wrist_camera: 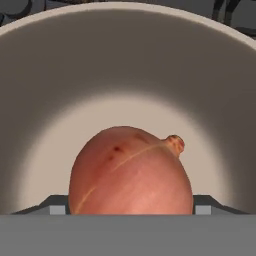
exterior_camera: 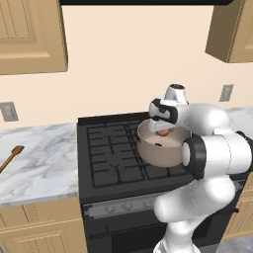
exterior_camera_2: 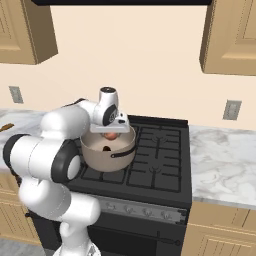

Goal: Put the sweet potato and onion in the pot. Retrieve the spatula and lightly stir the vegetables in the pot.

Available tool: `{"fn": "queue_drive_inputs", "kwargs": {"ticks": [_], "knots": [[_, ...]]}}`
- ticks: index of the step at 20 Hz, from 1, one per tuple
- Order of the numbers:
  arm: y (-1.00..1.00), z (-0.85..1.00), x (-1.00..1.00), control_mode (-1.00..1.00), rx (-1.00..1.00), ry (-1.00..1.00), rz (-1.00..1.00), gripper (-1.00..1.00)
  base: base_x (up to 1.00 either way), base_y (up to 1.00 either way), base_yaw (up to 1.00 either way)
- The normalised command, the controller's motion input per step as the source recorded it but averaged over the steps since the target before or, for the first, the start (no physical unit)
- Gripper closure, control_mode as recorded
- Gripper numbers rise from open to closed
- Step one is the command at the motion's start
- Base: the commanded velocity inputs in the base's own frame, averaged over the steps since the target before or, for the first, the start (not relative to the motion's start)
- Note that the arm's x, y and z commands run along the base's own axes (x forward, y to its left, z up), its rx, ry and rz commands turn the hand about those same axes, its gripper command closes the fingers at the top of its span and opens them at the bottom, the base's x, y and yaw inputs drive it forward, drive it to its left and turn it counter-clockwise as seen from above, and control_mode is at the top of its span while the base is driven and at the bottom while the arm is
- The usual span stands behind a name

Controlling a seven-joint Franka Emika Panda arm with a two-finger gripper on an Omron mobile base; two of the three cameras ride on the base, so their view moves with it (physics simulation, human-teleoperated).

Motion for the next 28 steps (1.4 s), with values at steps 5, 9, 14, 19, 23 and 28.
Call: {"fn": "queue_drive_inputs", "kwargs": {"ticks": [5, 9, 14, 19, 23, 28], "knots": [[0.00, -0.23, 0.12, -1.00, 0.00, 0.00, 0.00, 1.00, 0.00, 0.00, 0.00], [0.00, -0.28, 0.03, -1.00, 0.00, 0.00, 0.00, 1.00, 0.00, 0.00, 0.00], [0.00, -0.24, 0.00, -1.00, 0.00, 0.00, 0.00, 1.00, 0.00, 0.00, 0.00], [0.00, -0.04, 0.00, -1.00, 0.00, 0.00, 0.00, 1.00, 0.00, 0.00, 0.00], [0.00, 0.00, 0.00, -1.00, 0.00, 0.00, 0.00, 1.00, 0.00, 0.00, 0.00], [0.00, 0.00, 0.00, -1.00, 0.00, 0.00, 0.00, -1.00, 0.00, 0.00, 0.00]]}}
